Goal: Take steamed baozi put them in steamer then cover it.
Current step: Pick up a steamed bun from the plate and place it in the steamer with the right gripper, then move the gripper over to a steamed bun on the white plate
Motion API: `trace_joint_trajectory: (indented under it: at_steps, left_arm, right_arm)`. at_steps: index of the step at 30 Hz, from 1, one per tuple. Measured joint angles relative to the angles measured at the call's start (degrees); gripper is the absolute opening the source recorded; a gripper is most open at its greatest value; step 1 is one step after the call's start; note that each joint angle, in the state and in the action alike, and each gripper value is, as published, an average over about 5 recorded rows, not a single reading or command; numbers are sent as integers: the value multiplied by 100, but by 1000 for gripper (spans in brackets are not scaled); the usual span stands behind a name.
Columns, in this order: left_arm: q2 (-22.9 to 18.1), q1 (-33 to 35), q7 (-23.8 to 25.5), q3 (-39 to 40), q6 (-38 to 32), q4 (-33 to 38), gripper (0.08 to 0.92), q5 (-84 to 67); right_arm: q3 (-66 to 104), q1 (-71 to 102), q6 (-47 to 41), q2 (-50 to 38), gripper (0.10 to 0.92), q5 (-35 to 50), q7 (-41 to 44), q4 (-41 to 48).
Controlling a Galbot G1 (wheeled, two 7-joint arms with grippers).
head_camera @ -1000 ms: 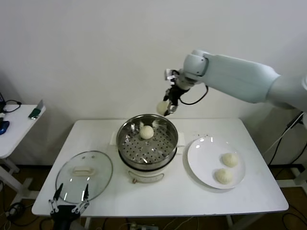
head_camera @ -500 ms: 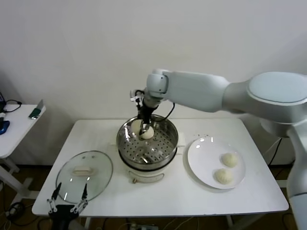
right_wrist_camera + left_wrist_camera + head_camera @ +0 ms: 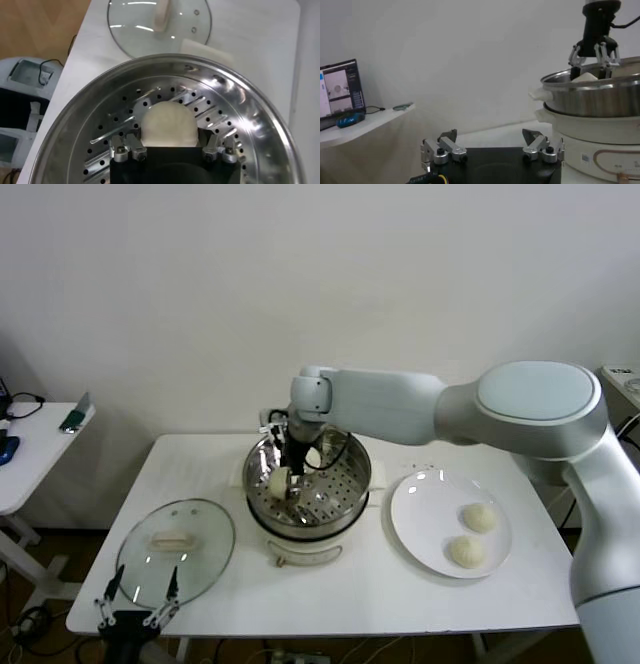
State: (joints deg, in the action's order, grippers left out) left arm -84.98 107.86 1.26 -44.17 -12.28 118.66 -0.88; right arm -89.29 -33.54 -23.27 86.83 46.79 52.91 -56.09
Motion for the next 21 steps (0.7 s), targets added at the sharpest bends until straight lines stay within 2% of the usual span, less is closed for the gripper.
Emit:
trace_joint_trajectory:
  at_steps: [5,13,21]
  left_arm:
    - [-6,-34,0,15,14,-25,823,7]
    - [-8,-59,3,-29,23,-38,823,5]
    - [27,-48,3,-101,3,-109,823,-74]
  right_arm:
    - [42,50,-10,15,817,-69,29,26]
    - [55,-172,98,-238,823,-207,221,-190]
    - [-104,-843,324,-1052,823,-312,472,-830]
